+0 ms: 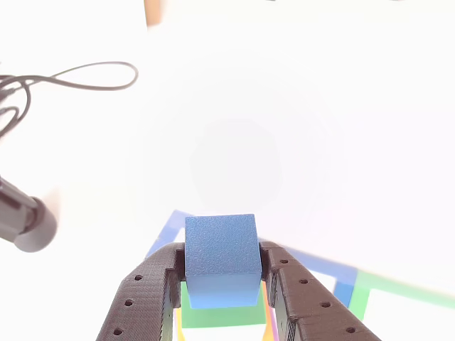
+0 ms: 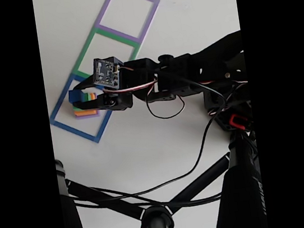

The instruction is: Tower of hanoi

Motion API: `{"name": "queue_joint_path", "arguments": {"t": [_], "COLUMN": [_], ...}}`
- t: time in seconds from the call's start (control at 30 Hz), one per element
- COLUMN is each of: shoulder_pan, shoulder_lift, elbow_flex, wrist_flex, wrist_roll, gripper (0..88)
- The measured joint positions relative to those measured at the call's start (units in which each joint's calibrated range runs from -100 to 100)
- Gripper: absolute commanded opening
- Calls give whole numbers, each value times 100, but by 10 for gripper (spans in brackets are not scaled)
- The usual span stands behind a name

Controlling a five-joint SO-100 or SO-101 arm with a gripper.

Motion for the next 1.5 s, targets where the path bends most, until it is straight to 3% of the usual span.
{"name": "queue_joint_path", "arguments": {"t": [0.6, 1.17, 1.5], "shoulder_pan": [90, 90, 205], "shoulder_lift": [473, 659, 101], "elbow_flex": [191, 435, 487], "wrist_flex": [-722, -1148, -762], "wrist_roll": [39, 59, 59], "gripper": [38, 227, 232]}}
